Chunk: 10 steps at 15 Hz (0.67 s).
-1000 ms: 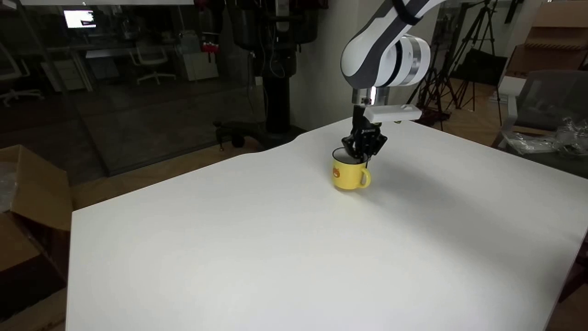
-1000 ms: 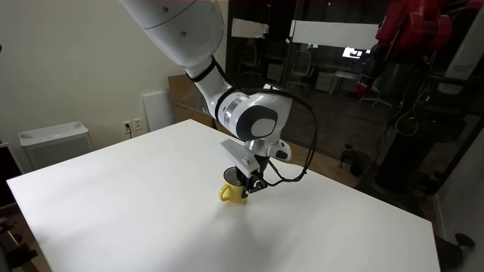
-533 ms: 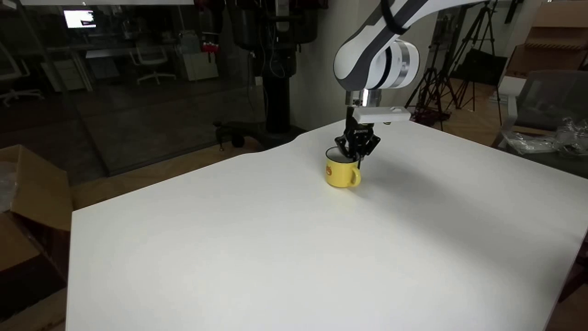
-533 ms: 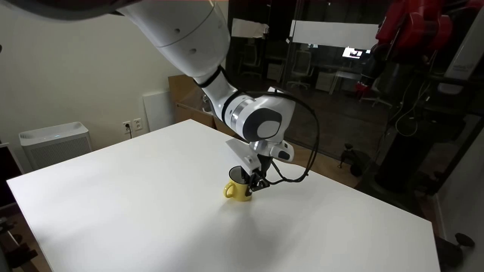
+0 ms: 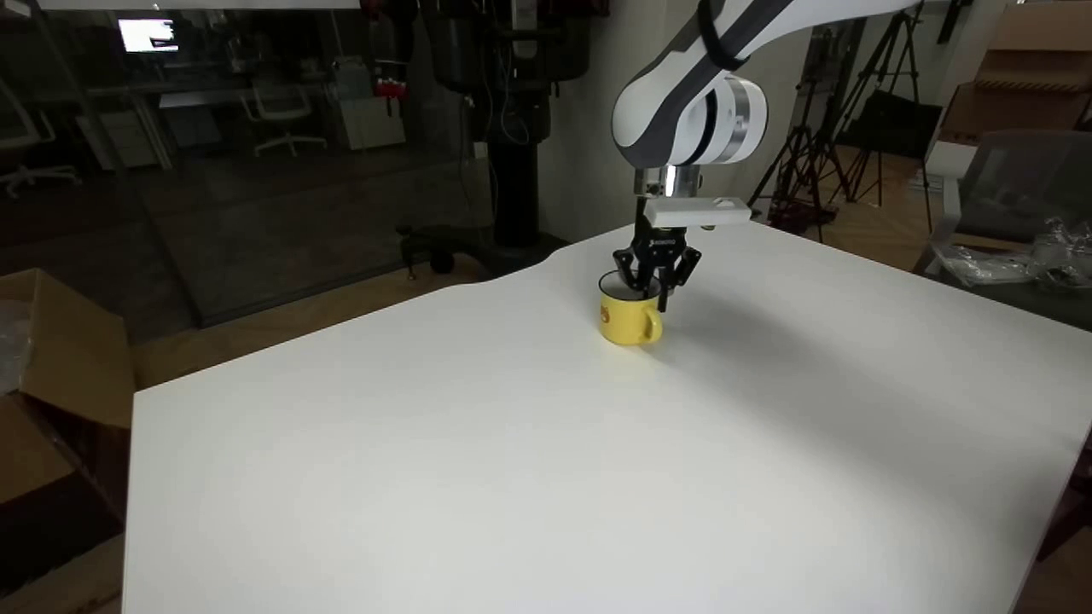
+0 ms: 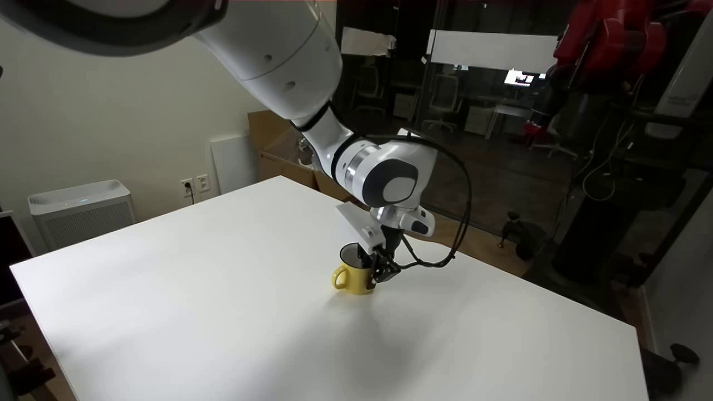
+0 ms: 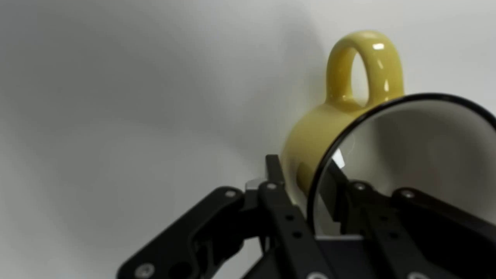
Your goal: Move the cup backward
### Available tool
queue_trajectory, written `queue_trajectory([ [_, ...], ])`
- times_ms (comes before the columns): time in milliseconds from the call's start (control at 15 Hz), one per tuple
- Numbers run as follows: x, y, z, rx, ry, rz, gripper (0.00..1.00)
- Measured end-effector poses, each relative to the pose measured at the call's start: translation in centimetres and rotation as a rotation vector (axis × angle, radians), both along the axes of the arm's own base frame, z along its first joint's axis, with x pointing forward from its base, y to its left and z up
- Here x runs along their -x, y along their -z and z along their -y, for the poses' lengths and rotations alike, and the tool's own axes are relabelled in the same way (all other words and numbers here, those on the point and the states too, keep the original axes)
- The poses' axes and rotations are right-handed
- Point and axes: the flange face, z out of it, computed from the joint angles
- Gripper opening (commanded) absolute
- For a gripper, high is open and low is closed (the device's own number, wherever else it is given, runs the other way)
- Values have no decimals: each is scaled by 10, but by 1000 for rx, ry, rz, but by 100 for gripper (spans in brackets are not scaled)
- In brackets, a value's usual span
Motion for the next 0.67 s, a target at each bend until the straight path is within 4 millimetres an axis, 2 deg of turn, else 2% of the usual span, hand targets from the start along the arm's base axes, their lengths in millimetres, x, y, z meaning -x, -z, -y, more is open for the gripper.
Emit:
queue_trajectory([
  [333, -6, -5, -6, 5, -2, 20, 95],
  [400, -8, -8, -9, 8, -6, 30, 99],
  [667, -17, -37, -27, 21, -30, 92, 100],
])
